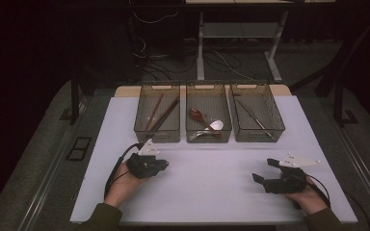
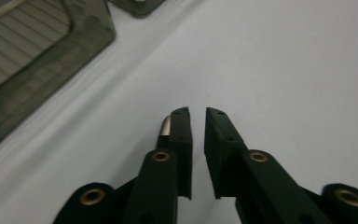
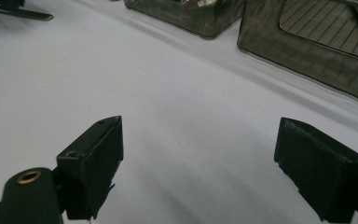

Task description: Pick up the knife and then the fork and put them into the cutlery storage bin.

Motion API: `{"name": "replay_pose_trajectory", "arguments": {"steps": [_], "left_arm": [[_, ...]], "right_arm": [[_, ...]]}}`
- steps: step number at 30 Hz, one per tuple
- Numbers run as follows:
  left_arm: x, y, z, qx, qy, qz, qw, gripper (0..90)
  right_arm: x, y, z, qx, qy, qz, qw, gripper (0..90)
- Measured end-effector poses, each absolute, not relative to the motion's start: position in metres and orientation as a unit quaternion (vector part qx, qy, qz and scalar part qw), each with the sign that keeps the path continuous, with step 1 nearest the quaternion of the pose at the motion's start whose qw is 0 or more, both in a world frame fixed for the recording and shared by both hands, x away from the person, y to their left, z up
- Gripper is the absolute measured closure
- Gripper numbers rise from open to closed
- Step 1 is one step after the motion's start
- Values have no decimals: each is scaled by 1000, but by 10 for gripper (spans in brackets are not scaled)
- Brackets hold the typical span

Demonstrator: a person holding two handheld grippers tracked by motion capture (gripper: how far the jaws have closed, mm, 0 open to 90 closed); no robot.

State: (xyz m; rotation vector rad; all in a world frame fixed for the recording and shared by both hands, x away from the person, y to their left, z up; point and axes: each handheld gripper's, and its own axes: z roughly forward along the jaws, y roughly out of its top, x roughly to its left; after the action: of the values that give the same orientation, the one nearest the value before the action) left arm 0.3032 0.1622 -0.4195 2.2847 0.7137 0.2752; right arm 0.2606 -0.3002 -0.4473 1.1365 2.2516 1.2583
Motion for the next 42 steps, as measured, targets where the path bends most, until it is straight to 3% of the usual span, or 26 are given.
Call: {"name": "replay_pose_trajectory", "arguments": {"steps": [7, 18, 20, 23, 27, 33, 40, 42], "left_arm": [[296, 213, -422, 883, 291, 113, 352, 640], [301, 231, -437, 889, 288, 109, 337, 642], [301, 229, -439, 894, 281, 95, 336, 669], [300, 229, -440, 897, 275, 88, 336, 785], [300, 227, -441, 899, 254, 71, 350, 839], [300, 215, -434, 899, 231, 78, 363, 842], [301, 188, -418, 898, 192, 80, 388, 842], [301, 176, -412, 896, 178, 75, 400, 842]], "right_arm": [[260, -300, -447, 401, 788, 440, 158, 152], [260, -300, -447, 395, 791, 439, 160, 152], [260, -300, -447, 395, 791, 439, 160, 152], [260, -300, -447, 396, 791, 438, 158, 152], [261, -299, -446, 394, 791, 441, 158, 152], [265, -296, -437, 380, 796, 449, 140, 152], [277, -280, -413, 309, 830, 458, 78, 159], [280, -270, -409, 286, 843, 449, 73, 217]]}}
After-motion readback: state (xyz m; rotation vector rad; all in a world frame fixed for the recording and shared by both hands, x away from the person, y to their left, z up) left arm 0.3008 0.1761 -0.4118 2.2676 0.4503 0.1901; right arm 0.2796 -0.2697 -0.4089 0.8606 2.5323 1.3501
